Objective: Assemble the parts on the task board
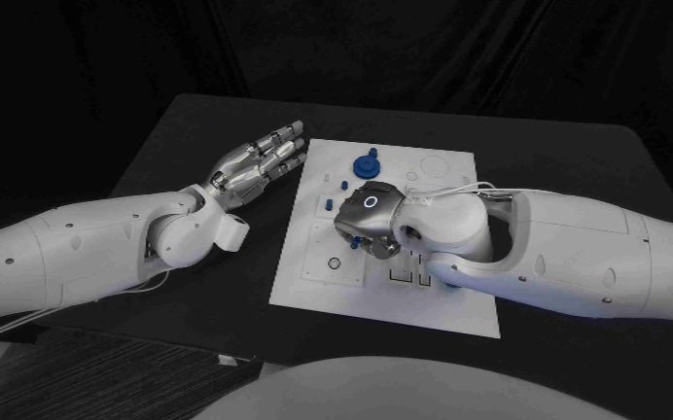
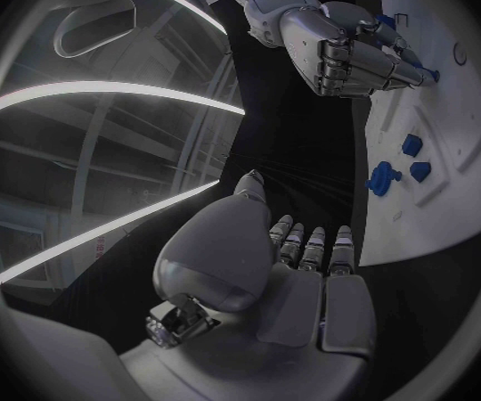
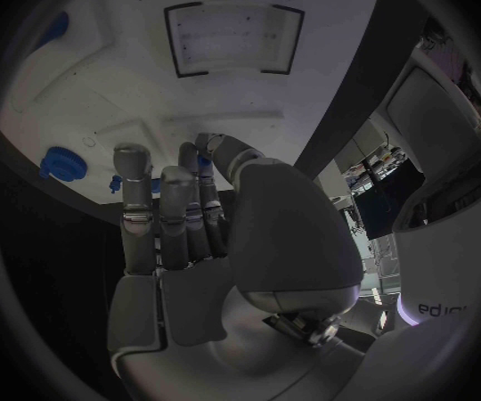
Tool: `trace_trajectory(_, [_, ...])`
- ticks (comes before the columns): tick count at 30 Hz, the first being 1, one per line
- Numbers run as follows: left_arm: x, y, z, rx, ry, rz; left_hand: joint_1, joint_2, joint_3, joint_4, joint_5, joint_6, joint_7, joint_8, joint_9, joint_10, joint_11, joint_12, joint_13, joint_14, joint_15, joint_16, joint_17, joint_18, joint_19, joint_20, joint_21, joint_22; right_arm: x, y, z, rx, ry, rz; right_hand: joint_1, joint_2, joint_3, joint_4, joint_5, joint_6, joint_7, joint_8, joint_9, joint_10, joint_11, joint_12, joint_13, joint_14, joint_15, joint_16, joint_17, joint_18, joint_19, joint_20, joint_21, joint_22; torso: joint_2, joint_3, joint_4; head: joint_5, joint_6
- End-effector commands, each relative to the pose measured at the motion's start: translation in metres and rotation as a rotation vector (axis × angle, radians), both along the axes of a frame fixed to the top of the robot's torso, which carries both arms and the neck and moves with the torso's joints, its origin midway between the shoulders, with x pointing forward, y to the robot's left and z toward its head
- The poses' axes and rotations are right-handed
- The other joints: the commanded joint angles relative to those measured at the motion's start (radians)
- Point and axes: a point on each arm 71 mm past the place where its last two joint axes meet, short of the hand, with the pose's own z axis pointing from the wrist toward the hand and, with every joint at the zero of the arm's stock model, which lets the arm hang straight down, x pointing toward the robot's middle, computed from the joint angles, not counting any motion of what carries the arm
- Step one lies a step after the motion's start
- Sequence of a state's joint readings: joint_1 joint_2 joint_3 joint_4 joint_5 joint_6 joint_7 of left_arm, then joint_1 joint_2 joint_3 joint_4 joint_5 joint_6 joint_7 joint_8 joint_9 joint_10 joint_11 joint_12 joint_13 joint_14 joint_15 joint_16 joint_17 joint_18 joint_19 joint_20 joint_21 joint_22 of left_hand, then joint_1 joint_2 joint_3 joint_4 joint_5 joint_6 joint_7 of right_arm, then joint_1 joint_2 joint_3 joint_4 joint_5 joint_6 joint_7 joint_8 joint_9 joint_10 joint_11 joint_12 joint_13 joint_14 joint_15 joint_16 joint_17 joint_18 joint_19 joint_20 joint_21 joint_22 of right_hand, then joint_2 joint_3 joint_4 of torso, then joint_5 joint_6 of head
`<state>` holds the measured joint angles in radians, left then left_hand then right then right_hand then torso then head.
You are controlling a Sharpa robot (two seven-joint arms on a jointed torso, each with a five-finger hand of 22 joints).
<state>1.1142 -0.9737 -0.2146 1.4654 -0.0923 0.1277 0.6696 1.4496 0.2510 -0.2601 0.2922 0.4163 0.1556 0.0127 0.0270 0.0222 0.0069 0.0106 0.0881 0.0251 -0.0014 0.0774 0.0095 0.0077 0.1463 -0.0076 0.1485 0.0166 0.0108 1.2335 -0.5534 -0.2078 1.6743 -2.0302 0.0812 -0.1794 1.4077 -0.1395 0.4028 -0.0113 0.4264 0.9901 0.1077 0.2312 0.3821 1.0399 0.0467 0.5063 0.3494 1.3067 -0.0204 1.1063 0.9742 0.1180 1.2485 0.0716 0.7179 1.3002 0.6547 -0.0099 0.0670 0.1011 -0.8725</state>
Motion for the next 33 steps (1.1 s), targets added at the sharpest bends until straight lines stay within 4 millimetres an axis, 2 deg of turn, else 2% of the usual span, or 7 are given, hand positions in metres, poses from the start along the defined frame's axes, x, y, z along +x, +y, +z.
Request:
trace_trajectory(1, [-0.001,-0.002,0.000,-0.014,-0.003,-0.011,-0.004,0.015,0.020,-0.003,0.017,0.003,0.005,-0.001,0.002,-0.005,-0.001,0.012,-0.008,0.001,0.014,-0.010,-0.008,-0.015,0.008,0.004,-0.017,-0.011,-0.001,0.000,-0.001,-0.007,-0.009,-0.003,0.003,0.005,0.010,-0.004,-0.028,-0.011,0.007,-0.028,0.015,0.001,-0.003,-0.022,0.007,-0.005,0.001,-0.022,-0.014,0.035,-0.008,0.003,-0.031,0.068,0.000,0.0003,-0.0002,0.001,0.000])
trace_trajectory(7, [-0.001,-0.001,0.000,-0.013,-0.001,-0.011,-0.004,0.016,0.021,-0.003,0.017,0.007,0.008,-0.001,0.002,-0.005,-0.002,0.012,-0.008,0.001,0.014,-0.010,-0.008,-0.015,0.008,0.004,-0.017,-0.011,-0.001,0.001,-0.001,-0.003,-0.008,0.003,-0.009,0.003,0.010,0.001,-0.058,-0.044,0.004,-0.056,0.001,0.001,-0.006,-0.029,0.006,-0.006,-0.001,-0.024,-0.017,0.035,-0.009,0.003,-0.037,0.066,0.001,0.0000,0.0003,0.001,0.000])
trace_trajectory(19, [-0.001,-0.001,-0.001,-0.012,0.003,-0.013,-0.002,0.016,0.021,-0.003,0.018,0.011,0.012,0.000,0.003,-0.005,-0.003,0.012,-0.008,0.001,0.015,-0.010,-0.008,-0.015,0.008,0.005,-0.017,-0.011,0.000,0.001,-0.002,0.008,-0.009,0.005,-0.019,0.003,0.009,0.007,-0.075,-0.047,0.001,-0.063,-0.002,0.001,-0.005,-0.034,0.006,-0.006,0.000,-0.024,-0.017,0.035,-0.009,0.004,-0.042,0.065,0.000,0.0003,0.0004,0.002,0.000])
trace_trajectory(28, [-0.001,-0.001,-0.001,-0.011,0.005,-0.012,-0.002,0.016,0.021,-0.004,0.019,0.013,0.012,0.001,0.003,-0.005,-0.002,0.013,-0.008,0.001,0.015,-0.010,-0.008,-0.015,0.008,0.005,-0.017,-0.011,0.001,-0.002,-0.002,0.014,-0.016,-0.013,-0.028,-0.004,0.011,0.010,-0.090,-0.077,-0.010,-0.087,-0.013,-0.032,0.003,-0.060,0.000,-0.018,0.006,-0.039,-0.034,0.038,-0.017,0.007,-0.075,0.058,0.000,0.0002,0.0003,0.003,0.000])
trace_trajectory(31, [-0.001,0.000,-0.001,-0.010,0.005,-0.011,-0.002,0.016,0.021,-0.004,0.019,0.013,0.012,0.001,0.003,-0.005,-0.002,0.013,-0.008,0.001,0.015,-0.010,-0.008,-0.015,0.008,0.005,-0.017,-0.011,0.002,-0.006,-0.001,0.024,-0.021,-0.021,-0.034,-0.010,0.013,0.013,-0.102,-0.113,-0.018,-0.110,-0.025,-0.074,0.016,-0.085,-0.008,-0.034,0.015,-0.053,-0.050,0.041,-0.032,0.013,-0.111,0.051,0.000,0.0001,0.0001,0.004,0.000])
trace_trajectory(32, [-0.001,0.000,-0.001,-0.010,0.005,-0.010,-0.002,0.016,0.021,-0.004,0.019,0.013,0.012,0.001,0.003,-0.005,-0.002,0.013,-0.008,0.001,0.015,-0.010,-0.008,-0.015,0.008,0.005,-0.017,-0.011,0.003,-0.008,-0.001,0.030,-0.023,-0.024,-0.040,-0.015,0.012,0.017,-0.114,-0.135,-0.024,-0.123,-0.032,-0.106,0.025,-0.105,-0.017,-0.044,0.021,-0.062,-0.060,0.043,-0.041,0.017,-0.132,0.046,0.000,0.0001,-0.0001,0.005,0.000])
trace_trajectory(33, [-0.001,0.001,-0.001,-0.010,0.004,-0.010,-0.002,0.016,0.021,-0.004,0.019,0.013,0.012,0.001,0.003,-0.005,-0.002,0.013,-0.008,0.001,0.015,-0.010,-0.008,-0.015,0.008,0.005,-0.017,-0.011,0.003,-0.010,0.000,0.036,-0.026,-0.026,-0.053,-0.030,-0.007,0.026,-0.178,-0.209,-0.063,-0.161,-0.053,-0.228,0.048,-0.169,-0.044,-0.072,0.029,-0.088,-0.088,0.049,-0.069,0.026,-0.192,0.032,0.000,0.0000,-0.0002,0.006,0.000])
